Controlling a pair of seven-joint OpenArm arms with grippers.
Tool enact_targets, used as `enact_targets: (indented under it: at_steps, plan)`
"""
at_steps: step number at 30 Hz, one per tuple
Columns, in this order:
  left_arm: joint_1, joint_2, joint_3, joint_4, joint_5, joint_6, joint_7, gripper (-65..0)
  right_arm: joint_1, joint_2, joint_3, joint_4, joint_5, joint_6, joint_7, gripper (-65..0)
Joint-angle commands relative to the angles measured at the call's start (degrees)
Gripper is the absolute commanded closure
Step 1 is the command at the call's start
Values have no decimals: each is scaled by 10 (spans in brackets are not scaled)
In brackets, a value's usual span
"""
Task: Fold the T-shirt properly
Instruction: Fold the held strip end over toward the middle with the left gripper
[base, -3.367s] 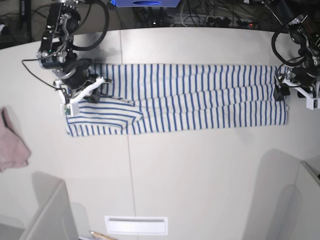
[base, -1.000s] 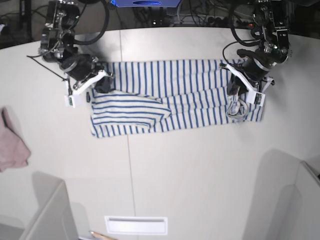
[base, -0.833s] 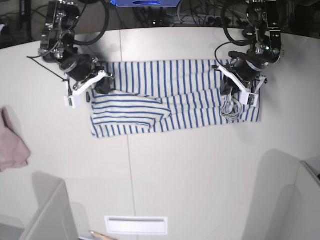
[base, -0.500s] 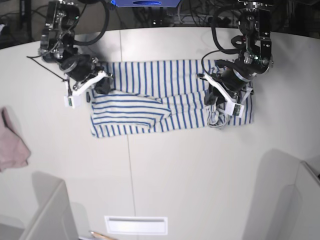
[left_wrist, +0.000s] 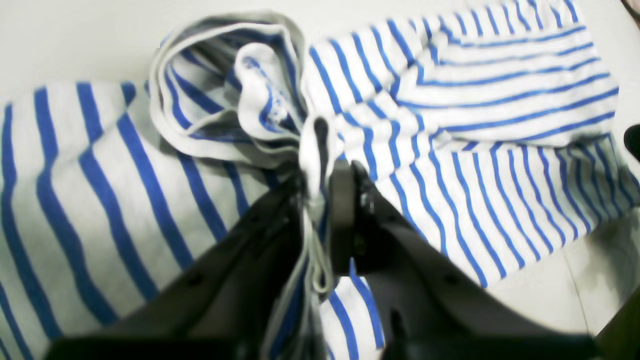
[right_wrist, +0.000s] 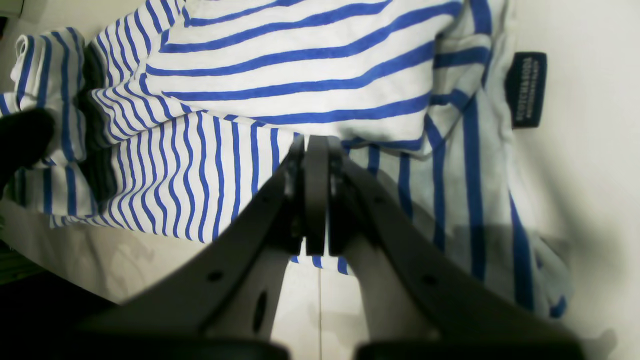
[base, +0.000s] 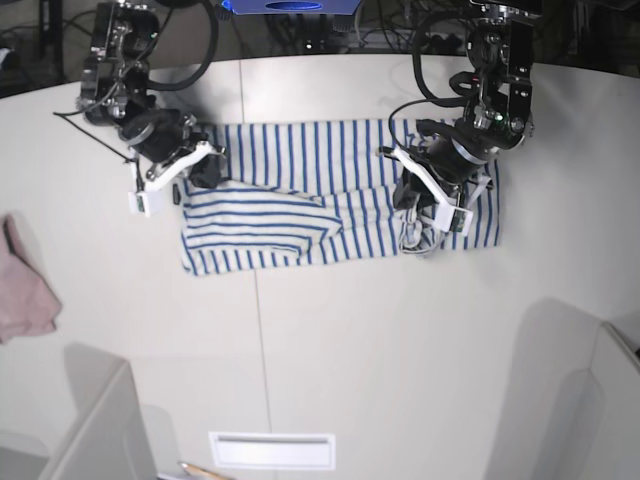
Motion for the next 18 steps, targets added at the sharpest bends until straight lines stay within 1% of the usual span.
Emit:
enact_targets:
  at_steps: [1,13,18]
  plan:
    - [-3,-1,-2,9,-8,-3,-10,0,3,3,1,11,8,2,9,0]
    - [-3,-1,-2,8,-8,-3,-9,0,3,3,1,11,9,2,9,0]
    - [-4,-1,-2,-13,-11,-3,-9,0,3,2,1,11,9,2,9,0]
